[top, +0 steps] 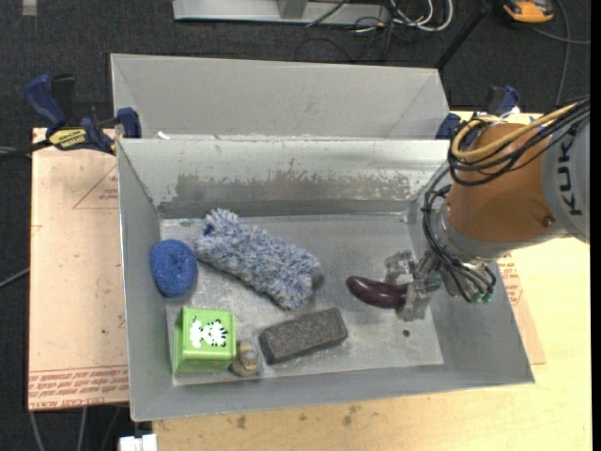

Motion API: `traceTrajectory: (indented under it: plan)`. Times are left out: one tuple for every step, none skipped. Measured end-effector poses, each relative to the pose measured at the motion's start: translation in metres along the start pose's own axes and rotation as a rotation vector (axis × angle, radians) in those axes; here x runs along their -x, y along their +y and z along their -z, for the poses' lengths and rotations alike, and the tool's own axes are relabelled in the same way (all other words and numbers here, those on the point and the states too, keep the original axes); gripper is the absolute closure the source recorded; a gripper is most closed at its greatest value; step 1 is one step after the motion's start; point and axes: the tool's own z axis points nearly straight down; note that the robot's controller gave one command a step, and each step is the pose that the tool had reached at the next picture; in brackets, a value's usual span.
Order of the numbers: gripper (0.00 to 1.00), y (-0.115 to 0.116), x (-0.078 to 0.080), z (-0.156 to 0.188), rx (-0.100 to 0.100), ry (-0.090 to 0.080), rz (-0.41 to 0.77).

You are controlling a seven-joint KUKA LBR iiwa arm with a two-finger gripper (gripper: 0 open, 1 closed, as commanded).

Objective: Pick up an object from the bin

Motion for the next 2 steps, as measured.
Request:
traceTrajectory:
  plan:
    - [1.0,0.0,-0.003,-0.025,0.006,0.019,0.004]
    - [1.0,-0.009,0.009,0.103,0.004,0.011,0.016]
